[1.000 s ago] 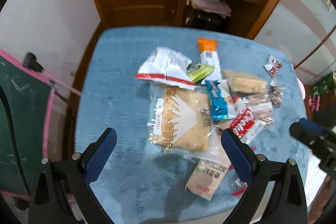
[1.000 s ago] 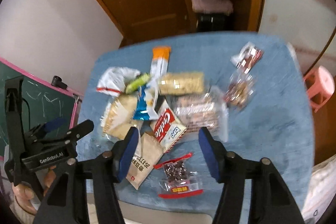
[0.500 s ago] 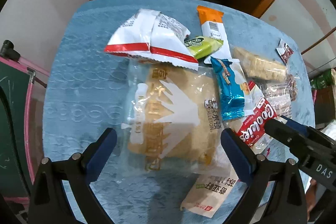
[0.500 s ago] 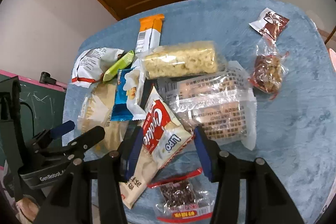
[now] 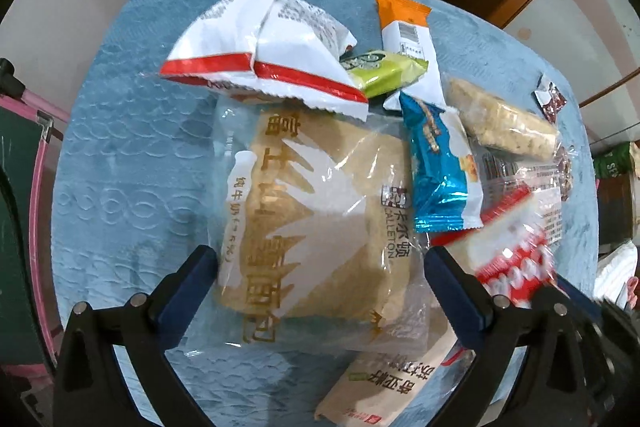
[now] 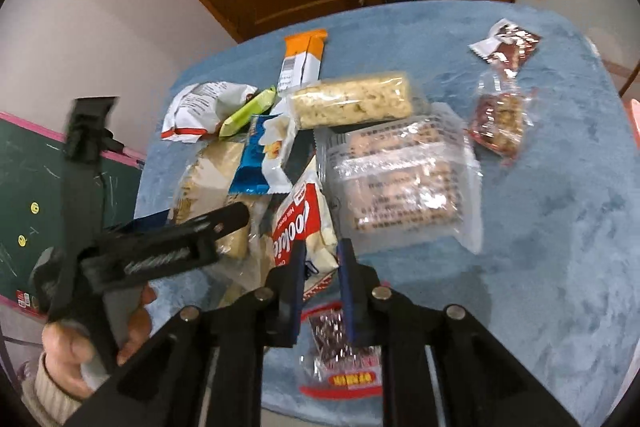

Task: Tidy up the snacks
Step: 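Grasp the bread loaf with left gripper while right grasps the Cookies pack, then lift both packs into the white tray and open both grippers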

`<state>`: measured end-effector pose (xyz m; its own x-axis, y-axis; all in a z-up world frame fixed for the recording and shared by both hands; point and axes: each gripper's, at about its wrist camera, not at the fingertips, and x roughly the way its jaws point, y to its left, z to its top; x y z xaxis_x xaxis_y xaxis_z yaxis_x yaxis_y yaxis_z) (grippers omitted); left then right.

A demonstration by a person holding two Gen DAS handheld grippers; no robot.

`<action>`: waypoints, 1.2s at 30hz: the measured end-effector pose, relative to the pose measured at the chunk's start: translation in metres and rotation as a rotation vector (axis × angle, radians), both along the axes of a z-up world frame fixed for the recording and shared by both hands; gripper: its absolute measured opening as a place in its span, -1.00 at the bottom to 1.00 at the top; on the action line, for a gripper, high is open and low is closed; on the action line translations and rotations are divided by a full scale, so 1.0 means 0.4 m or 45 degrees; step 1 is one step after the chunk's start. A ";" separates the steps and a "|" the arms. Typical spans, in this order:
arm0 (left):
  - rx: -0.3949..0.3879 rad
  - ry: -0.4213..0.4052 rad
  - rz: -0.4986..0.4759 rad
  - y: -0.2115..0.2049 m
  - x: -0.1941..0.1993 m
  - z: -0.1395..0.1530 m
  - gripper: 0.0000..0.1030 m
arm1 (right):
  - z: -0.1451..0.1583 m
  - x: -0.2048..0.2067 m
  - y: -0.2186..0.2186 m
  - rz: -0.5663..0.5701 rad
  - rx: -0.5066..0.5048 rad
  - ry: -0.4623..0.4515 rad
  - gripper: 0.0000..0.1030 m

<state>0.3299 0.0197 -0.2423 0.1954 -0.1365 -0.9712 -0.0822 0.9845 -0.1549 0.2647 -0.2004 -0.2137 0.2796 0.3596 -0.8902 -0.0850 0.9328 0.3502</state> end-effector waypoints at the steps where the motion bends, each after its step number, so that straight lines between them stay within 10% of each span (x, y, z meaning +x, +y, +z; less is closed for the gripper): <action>1: 0.004 0.010 0.006 -0.008 0.005 -0.010 0.99 | 0.007 -0.012 -0.002 -0.003 0.005 -0.008 -0.70; 17: 0.217 -0.046 0.009 -0.111 -0.029 0.019 0.71 | 0.086 -0.113 -0.051 -0.039 0.056 -0.089 -0.71; 29: 0.243 -0.525 -0.140 -0.188 -0.328 0.470 0.72 | 0.343 -0.317 -0.087 -0.008 0.144 -0.371 -0.71; 36: 0.151 -0.663 -0.175 -0.164 -0.591 0.617 0.74 | 0.468 -0.491 -0.092 0.051 0.124 -0.561 -0.71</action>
<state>0.0934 -0.0461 0.0047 0.6424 -0.0898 -0.7611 0.1060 0.9940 -0.0278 0.0684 -0.2370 -0.0265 0.6086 0.4542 -0.6506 -0.2810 0.8902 0.3587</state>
